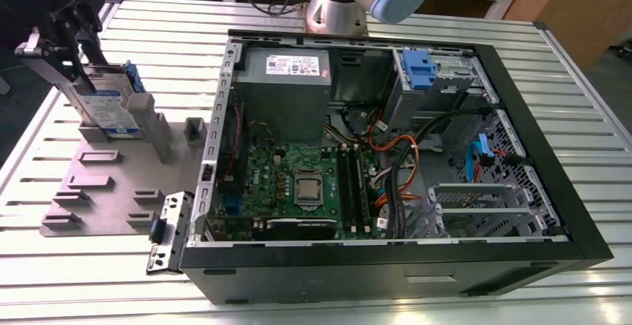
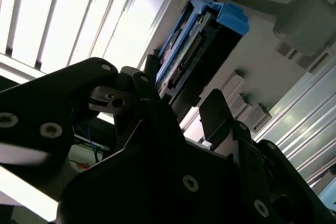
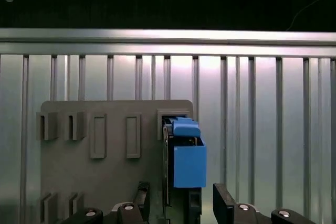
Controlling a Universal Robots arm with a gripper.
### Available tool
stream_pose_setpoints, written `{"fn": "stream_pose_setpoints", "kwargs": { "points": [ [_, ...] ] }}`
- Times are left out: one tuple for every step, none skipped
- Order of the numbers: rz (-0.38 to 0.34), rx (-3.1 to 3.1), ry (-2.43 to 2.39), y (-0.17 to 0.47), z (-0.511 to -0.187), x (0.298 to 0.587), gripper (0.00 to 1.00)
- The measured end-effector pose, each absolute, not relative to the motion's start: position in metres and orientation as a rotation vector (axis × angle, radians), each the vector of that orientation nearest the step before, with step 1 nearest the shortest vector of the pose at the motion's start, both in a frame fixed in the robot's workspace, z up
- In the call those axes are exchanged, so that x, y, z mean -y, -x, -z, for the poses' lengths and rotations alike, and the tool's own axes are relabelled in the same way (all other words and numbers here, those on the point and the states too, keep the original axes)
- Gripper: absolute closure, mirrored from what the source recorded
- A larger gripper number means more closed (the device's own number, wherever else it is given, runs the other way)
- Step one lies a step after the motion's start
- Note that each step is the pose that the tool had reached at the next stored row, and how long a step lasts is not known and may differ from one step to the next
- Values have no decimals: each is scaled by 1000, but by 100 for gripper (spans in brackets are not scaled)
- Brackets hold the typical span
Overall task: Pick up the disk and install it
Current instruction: 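Pick up the disk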
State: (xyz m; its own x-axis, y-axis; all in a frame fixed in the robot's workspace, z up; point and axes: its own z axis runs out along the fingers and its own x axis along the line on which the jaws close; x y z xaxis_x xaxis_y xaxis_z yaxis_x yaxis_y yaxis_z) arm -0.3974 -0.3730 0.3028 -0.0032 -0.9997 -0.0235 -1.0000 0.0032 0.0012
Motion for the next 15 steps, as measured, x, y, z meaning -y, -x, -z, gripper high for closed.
{"fn": "stream_pose_setpoints", "kwargs": {
  "points": [
    [-27,-2205,2215,398,-301,373,41],
    [-27,-2199,2221,398,-300,373,41],
    [-28,-2194,2226,398,-299,373,41],
    [-28,-2191,2229,398,-299,373,41],
    [-28,-2189,2232,398,-299,373,41],
    [-28,-2188,2232,398,-299,373,41],
    [-28,-2188,2232,397,-298,373,41],
    [-28,-2187,2233,397,-299,373,41],
    [-28,-2187,2233,396,-299,373,41],
    [-28,-2187,2233,395,-298,373,41],
    [-28,-2187,2233,394,-298,373,41],
    [-28,-2187,2233,393,-298,373,41],
    [-28,-2187,2234,392,-298,373,41],
    [-28,-2186,2234,391,-298,373,41],
    [-28,-2187,2234,391,-298,373,41]
  ]
}}
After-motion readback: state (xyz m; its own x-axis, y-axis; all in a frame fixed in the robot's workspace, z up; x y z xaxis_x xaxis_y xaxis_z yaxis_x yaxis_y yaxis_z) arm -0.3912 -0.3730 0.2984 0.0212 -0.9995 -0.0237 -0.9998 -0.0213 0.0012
